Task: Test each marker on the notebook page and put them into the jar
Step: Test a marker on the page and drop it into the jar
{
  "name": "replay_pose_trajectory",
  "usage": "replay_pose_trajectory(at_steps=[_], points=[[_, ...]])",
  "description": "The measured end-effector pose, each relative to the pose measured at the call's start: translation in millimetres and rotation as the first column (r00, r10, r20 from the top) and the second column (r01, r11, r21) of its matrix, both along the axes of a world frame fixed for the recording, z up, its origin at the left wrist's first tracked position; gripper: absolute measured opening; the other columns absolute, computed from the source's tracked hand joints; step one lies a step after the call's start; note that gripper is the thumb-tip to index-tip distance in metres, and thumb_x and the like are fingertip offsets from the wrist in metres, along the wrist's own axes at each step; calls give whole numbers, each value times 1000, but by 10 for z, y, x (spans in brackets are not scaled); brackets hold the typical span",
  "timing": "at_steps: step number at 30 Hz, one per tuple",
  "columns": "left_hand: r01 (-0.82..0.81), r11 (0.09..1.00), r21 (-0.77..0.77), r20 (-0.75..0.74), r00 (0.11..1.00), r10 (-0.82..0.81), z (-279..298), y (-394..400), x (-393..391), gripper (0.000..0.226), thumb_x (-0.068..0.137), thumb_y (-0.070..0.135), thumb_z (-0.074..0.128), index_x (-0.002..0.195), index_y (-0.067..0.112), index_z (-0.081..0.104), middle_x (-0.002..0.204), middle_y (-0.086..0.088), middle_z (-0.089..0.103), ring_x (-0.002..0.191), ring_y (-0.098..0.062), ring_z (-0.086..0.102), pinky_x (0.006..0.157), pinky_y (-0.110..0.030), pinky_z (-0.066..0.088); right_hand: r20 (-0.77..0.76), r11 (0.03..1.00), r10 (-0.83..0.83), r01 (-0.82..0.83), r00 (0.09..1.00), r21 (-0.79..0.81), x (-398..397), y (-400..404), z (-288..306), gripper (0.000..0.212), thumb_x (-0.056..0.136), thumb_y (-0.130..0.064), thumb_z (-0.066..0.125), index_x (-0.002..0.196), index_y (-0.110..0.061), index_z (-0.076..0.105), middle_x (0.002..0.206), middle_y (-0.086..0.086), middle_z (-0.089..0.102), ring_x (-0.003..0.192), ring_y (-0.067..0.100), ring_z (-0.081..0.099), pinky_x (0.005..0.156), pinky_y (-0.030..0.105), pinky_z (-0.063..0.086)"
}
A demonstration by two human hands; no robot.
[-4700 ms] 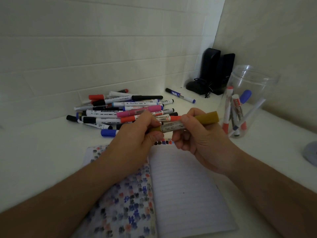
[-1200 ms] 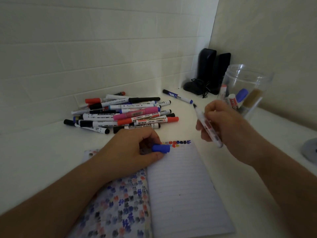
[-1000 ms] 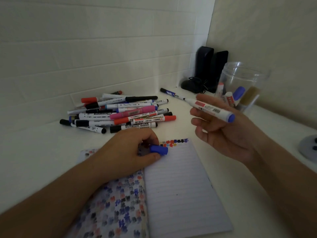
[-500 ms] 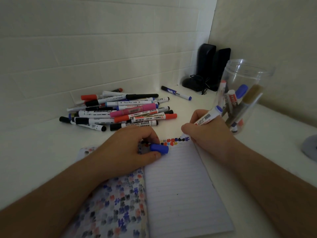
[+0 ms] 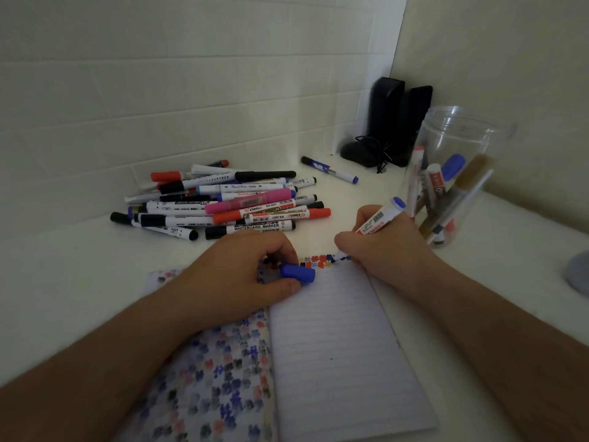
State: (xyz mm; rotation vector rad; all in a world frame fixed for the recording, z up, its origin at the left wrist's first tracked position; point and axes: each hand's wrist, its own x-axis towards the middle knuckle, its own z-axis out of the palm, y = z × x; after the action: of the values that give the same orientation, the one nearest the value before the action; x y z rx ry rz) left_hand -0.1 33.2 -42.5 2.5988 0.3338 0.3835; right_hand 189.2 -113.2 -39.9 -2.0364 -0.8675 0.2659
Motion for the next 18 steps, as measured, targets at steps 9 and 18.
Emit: replay_pose_trajectory(at_steps=[9,18], points=[[-6,1000,-5,-8,1000,6,5,-4,-4,24,82,49,73,103,41,64,102,26,64,99,6,57,87,-23,51,13,1000,3,-3,1000,30,5,-3,-14,32,79,-18,74,67,-16,44,58,-1,45,50,8,43,43,12,37],[-4,1000,-5,-7,1000,4,7,-9,-5,24,82,48,73,103,40,64,103,26,64,99,6,57,87,-23,51,2,998,51,-51,999,23,1,-10,-13,33,79,-18,76,66,-17,46,54,-5,47,47,5,44,46,15,40]])
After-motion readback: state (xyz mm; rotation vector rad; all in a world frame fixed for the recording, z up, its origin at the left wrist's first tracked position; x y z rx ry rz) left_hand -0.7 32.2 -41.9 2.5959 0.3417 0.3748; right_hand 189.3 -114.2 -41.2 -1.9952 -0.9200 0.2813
